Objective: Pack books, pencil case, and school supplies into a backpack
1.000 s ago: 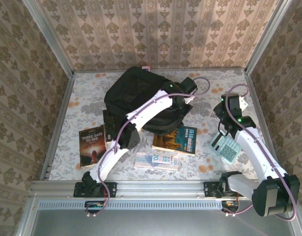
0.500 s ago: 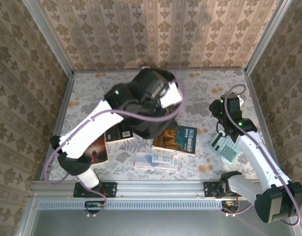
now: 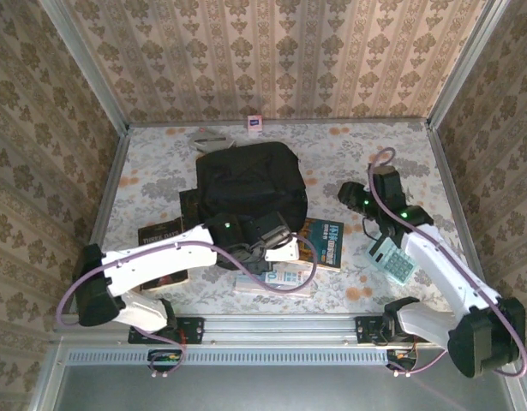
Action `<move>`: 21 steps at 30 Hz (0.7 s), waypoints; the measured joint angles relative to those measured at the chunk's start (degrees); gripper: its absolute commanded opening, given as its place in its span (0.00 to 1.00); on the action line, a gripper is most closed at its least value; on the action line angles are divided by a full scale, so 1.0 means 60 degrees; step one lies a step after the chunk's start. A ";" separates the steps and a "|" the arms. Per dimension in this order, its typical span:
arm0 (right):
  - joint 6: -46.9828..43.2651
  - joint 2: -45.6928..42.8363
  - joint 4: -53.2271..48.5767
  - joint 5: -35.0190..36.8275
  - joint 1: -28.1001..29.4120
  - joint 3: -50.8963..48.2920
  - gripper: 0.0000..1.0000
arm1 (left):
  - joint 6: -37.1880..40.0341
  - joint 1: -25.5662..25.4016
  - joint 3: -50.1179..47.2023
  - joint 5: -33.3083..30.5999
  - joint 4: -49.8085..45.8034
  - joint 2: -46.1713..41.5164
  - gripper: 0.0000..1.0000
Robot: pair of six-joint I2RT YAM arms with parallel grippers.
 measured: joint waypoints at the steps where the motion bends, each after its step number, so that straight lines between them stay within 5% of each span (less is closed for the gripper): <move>1: -0.0200 0.0306 0.0000 -0.0222 0.0138 0.0127 0.41 | -0.0004 -0.0047 -0.0153 0.0011 0.0080 0.0004 0.00; 6: -0.1162 0.1479 -0.0106 -0.0772 0.0874 0.0772 0.48 | -0.0055 -0.0226 -0.0831 0.0248 0.0288 0.0109 0.00; 13: -0.2000 0.2710 -0.0386 -0.1191 0.1479 0.1694 0.37 | -0.0120 -0.0240 -0.1738 0.0765 0.0506 -0.0244 0.00; 21: -0.3672 0.2765 -0.0954 -0.0200 0.3100 0.1858 0.39 | -0.0120 -0.0401 -0.2528 0.0372 0.0820 -0.0707 0.00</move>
